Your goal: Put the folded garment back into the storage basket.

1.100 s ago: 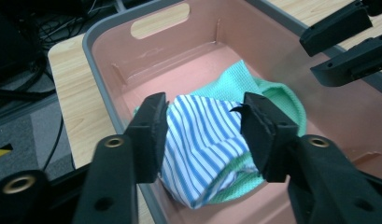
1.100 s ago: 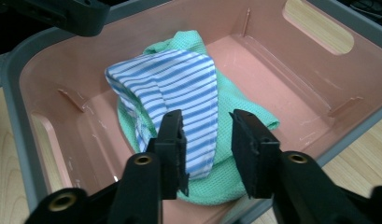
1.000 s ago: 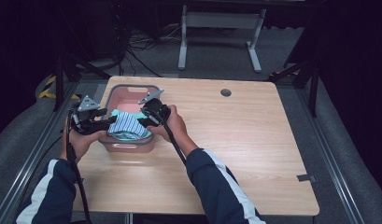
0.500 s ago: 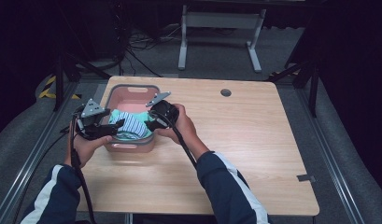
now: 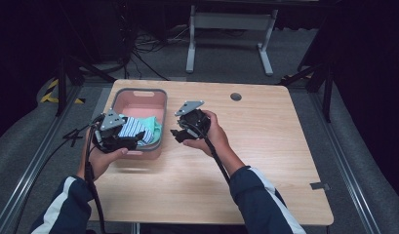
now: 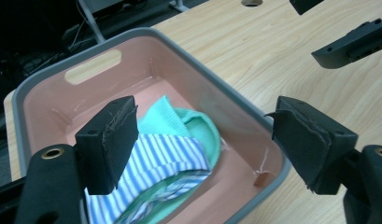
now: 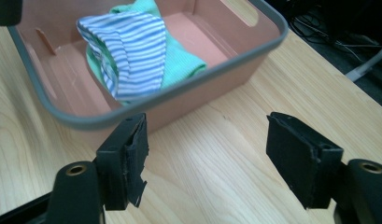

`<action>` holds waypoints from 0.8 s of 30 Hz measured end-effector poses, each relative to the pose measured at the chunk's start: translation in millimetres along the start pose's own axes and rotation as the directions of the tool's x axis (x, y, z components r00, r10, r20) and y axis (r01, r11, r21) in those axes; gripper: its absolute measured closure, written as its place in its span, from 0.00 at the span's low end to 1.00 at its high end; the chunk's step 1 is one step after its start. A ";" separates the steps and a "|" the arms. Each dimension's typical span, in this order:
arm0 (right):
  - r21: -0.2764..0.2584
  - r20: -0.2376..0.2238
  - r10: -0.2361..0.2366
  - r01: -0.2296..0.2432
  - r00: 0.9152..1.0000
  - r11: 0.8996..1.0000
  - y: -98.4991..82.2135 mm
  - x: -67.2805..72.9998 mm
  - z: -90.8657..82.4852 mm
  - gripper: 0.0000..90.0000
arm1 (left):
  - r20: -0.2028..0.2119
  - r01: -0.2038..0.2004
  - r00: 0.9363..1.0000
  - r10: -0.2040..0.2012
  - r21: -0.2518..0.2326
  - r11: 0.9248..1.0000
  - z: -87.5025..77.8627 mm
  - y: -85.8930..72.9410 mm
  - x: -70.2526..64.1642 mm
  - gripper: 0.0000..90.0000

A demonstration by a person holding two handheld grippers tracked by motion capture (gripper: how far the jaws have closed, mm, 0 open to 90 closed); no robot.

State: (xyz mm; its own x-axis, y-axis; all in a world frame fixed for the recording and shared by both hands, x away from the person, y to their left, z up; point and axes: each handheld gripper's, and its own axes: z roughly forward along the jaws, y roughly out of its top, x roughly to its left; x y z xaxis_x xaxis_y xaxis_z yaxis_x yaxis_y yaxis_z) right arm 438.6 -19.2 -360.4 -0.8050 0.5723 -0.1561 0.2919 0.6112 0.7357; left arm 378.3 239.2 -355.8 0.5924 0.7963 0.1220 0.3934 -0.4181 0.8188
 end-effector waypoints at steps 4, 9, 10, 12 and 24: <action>0.000 0.011 0.021 -0.021 1.000 1.000 -12.6 -6.2 -10.3 0.30 | 0.016 -0.039 0.999 0.039 0.005 0.999 1.7 5.4 -14.5 0.25; 0.014 0.020 0.020 -0.020 1.000 1.000 -30.2 -13.0 -21.7 0.30 | 0.044 -0.080 0.996 0.079 0.011 0.997 5.3 8.4 -28.9 0.21; 0.016 0.023 0.020 -0.021 1.000 1.000 -32.5 -13.6 -23.7 0.29 | 0.052 -0.085 0.995 0.084 0.013 0.996 5.8 8.6 -31.8 0.21; 0.016 0.028 0.018 -0.019 0.999 1.000 -35.9 -14.7 -26.4 0.29 | 0.050 -0.097 0.994 0.096 0.017 0.995 6.3 9.0 -35.5 0.21; 0.071 0.069 0.004 -0.009 0.998 0.997 -78.7 -25.1 -56.4 0.31 | 0.138 -0.225 0.966 0.218 0.042 0.973 18.3 5.0 -73.5 0.25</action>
State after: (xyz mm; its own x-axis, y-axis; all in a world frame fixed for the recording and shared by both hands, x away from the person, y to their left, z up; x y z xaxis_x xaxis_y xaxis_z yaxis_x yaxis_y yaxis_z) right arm 406.7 -112.5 -377.2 -0.7664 0.6110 -0.1984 0.3348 0.6435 0.6884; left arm 349.5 170.6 -371.0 0.7548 0.6184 0.2189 0.2791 -0.6046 0.7460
